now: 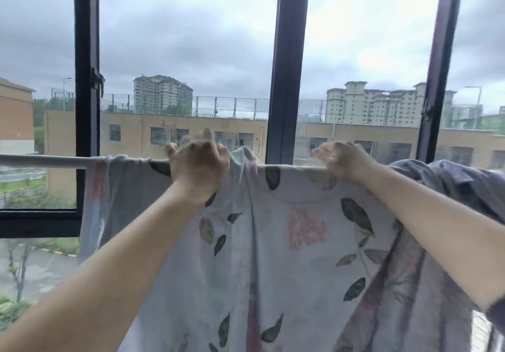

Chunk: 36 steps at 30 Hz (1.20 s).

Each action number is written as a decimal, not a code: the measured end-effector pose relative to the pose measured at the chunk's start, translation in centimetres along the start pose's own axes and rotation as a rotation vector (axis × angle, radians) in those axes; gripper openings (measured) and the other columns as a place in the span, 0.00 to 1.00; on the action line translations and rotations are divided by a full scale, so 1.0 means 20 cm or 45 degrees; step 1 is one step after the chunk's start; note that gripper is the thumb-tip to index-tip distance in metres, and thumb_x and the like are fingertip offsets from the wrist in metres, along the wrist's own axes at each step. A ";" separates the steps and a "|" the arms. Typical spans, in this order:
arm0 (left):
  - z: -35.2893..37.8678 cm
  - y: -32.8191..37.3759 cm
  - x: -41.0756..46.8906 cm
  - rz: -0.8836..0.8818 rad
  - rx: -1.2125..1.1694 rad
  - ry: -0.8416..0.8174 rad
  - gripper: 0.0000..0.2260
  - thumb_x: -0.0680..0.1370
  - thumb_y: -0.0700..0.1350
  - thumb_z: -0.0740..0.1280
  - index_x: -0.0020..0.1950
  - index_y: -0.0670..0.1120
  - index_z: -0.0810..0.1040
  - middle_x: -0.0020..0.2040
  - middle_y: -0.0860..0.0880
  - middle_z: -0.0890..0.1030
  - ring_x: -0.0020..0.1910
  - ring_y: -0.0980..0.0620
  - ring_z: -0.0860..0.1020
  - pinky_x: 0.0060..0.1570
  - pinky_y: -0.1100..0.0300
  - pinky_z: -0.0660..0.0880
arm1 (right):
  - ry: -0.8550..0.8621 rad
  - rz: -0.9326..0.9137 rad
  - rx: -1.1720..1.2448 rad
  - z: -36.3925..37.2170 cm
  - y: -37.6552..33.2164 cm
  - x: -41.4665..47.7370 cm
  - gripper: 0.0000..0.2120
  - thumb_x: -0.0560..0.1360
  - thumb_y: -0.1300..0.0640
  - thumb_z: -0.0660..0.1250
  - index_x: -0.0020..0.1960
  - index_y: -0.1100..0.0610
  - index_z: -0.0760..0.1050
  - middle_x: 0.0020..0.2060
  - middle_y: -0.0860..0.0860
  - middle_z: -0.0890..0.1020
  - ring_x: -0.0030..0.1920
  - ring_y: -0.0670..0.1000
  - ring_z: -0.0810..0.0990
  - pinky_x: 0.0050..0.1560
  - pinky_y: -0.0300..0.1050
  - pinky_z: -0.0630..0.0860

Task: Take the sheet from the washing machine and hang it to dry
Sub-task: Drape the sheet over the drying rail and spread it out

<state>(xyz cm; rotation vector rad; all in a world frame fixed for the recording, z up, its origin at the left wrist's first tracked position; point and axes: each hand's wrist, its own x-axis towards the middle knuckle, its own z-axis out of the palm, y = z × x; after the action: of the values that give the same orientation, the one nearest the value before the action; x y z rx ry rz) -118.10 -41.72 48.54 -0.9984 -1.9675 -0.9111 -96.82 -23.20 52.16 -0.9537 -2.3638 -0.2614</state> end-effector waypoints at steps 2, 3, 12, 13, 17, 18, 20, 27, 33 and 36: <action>0.02 0.16 0.00 0.086 -0.036 0.006 0.12 0.79 0.50 0.55 0.56 0.46 0.70 0.51 0.48 0.76 0.50 0.47 0.74 0.61 0.45 0.65 | 0.018 0.094 -0.080 -0.05 0.17 -0.04 0.17 0.81 0.45 0.54 0.60 0.53 0.75 0.60 0.55 0.78 0.60 0.57 0.75 0.62 0.53 0.67; 0.03 0.24 0.00 0.131 -0.050 0.003 0.12 0.78 0.50 0.55 0.56 0.46 0.71 0.51 0.48 0.76 0.51 0.47 0.74 0.62 0.46 0.65 | 0.029 0.138 -0.109 -0.07 0.24 -0.05 0.17 0.80 0.45 0.55 0.61 0.53 0.74 0.61 0.55 0.77 0.60 0.57 0.75 0.64 0.54 0.67; 0.30 1.10 -0.09 0.477 -0.139 -0.202 0.09 0.77 0.48 0.57 0.49 0.45 0.73 0.48 0.46 0.76 0.48 0.46 0.74 0.52 0.50 0.67 | -0.312 0.637 -0.133 -0.21 0.95 -0.23 0.30 0.73 0.34 0.55 0.70 0.49 0.64 0.66 0.58 0.70 0.63 0.59 0.71 0.63 0.56 0.69; 0.35 1.19 -0.10 0.488 -0.156 -0.235 0.09 0.78 0.49 0.57 0.49 0.45 0.73 0.49 0.46 0.77 0.47 0.47 0.73 0.50 0.52 0.66 | -0.331 0.560 -0.131 -0.21 0.98 -0.23 0.26 0.74 0.36 0.54 0.66 0.50 0.67 0.64 0.58 0.72 0.60 0.58 0.72 0.60 0.53 0.71; 0.54 1.50 -0.14 0.467 -0.094 -0.374 0.16 0.79 0.53 0.53 0.54 0.46 0.75 0.52 0.46 0.79 0.51 0.46 0.76 0.47 0.53 0.66 | -0.113 0.246 -0.241 -0.16 1.02 -0.19 0.16 0.76 0.47 0.55 0.57 0.54 0.73 0.57 0.56 0.78 0.56 0.58 0.75 0.50 0.49 0.70; 0.59 1.57 -0.16 0.470 -0.023 -0.353 0.17 0.79 0.54 0.52 0.53 0.47 0.76 0.51 0.46 0.80 0.51 0.45 0.78 0.46 0.54 0.66 | -0.048 0.199 -0.275 -0.15 1.06 -0.19 0.16 0.76 0.48 0.55 0.57 0.55 0.74 0.56 0.56 0.79 0.56 0.58 0.76 0.50 0.49 0.70; 0.65 1.59 -0.18 0.449 0.105 -0.244 0.20 0.80 0.55 0.50 0.51 0.48 0.78 0.48 0.46 0.83 0.47 0.45 0.80 0.42 0.56 0.66 | 0.045 0.137 -0.312 -0.11 1.08 -0.17 0.16 0.77 0.49 0.55 0.55 0.56 0.76 0.54 0.56 0.80 0.55 0.58 0.77 0.50 0.49 0.70; 0.64 1.55 -0.18 0.360 0.065 -0.169 0.21 0.82 0.55 0.49 0.53 0.50 0.81 0.47 0.46 0.83 0.47 0.44 0.80 0.44 0.57 0.70 | 0.120 0.126 0.141 -0.06 1.20 -0.08 0.14 0.77 0.50 0.55 0.46 0.55 0.77 0.50 0.56 0.82 0.51 0.57 0.78 0.47 0.47 0.67; 0.65 1.55 -0.21 0.339 0.057 -0.026 0.22 0.81 0.53 0.50 0.43 0.47 0.82 0.38 0.47 0.83 0.37 0.46 0.80 0.39 0.58 0.70 | 0.071 0.236 0.458 -0.03 1.26 -0.02 0.15 0.77 0.51 0.55 0.37 0.57 0.74 0.45 0.57 0.81 0.48 0.58 0.78 0.50 0.49 0.73; 0.64 1.60 -0.21 0.332 0.065 -0.045 0.22 0.82 0.52 0.50 0.44 0.47 0.82 0.39 0.46 0.83 0.39 0.45 0.80 0.39 0.58 0.69 | 0.057 0.352 0.610 -0.07 1.31 0.02 0.18 0.78 0.52 0.54 0.51 0.63 0.78 0.50 0.58 0.80 0.53 0.58 0.77 0.56 0.50 0.74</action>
<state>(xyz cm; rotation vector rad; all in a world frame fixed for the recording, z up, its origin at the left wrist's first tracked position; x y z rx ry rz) -92.59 -18.20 47.05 -1.2145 -1.8262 -0.6990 -78.38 -4.45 52.68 -1.0004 -2.0784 0.3711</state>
